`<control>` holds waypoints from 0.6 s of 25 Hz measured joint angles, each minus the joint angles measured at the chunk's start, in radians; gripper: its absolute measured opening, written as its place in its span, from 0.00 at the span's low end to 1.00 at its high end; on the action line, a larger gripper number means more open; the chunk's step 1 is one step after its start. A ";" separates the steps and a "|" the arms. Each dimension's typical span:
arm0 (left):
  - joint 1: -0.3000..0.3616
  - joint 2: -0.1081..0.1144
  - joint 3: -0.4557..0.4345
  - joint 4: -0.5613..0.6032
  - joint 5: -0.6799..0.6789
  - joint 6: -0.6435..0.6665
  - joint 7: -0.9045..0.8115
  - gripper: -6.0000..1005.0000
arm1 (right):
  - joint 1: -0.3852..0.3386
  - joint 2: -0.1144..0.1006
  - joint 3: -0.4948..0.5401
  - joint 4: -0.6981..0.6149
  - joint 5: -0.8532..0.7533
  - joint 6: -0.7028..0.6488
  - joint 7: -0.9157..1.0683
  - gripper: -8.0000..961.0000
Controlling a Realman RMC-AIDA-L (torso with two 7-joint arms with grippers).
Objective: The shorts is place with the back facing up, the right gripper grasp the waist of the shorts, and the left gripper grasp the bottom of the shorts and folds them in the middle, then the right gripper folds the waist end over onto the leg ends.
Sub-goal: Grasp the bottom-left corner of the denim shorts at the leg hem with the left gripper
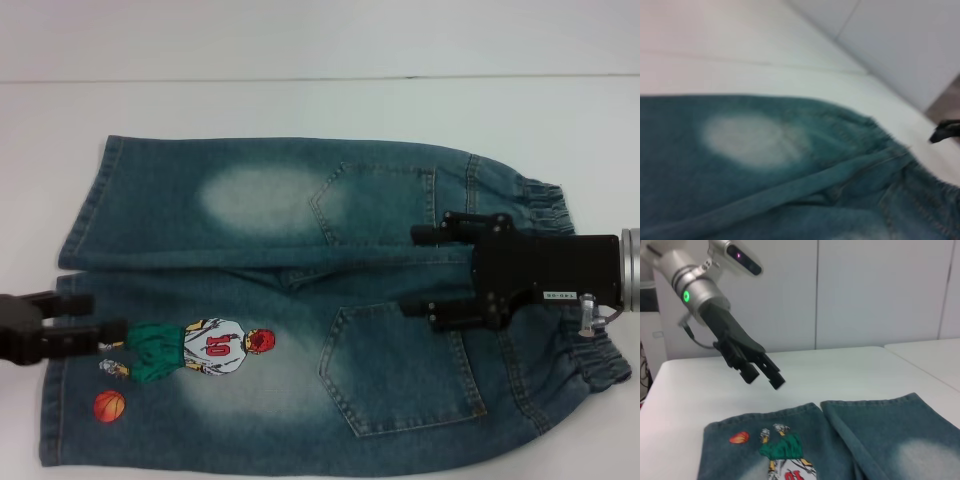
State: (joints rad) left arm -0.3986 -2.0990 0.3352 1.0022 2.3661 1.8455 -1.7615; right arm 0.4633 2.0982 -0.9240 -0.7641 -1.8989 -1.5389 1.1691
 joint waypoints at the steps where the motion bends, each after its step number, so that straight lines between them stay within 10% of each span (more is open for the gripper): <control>1: -0.004 0.002 0.009 0.031 0.015 0.004 -0.043 0.87 | 0.000 -0.001 -0.001 0.000 0.000 0.007 -0.001 0.91; 15: -0.126 0.055 0.085 0.128 0.422 0.096 -0.408 0.87 | -0.011 -0.008 0.005 -0.011 -0.001 0.069 -0.031 0.91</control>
State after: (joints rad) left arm -0.5250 -2.0438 0.4198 1.1305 2.7878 1.9413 -2.1697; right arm 0.4526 2.0898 -0.9188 -0.7750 -1.9000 -1.4699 1.1384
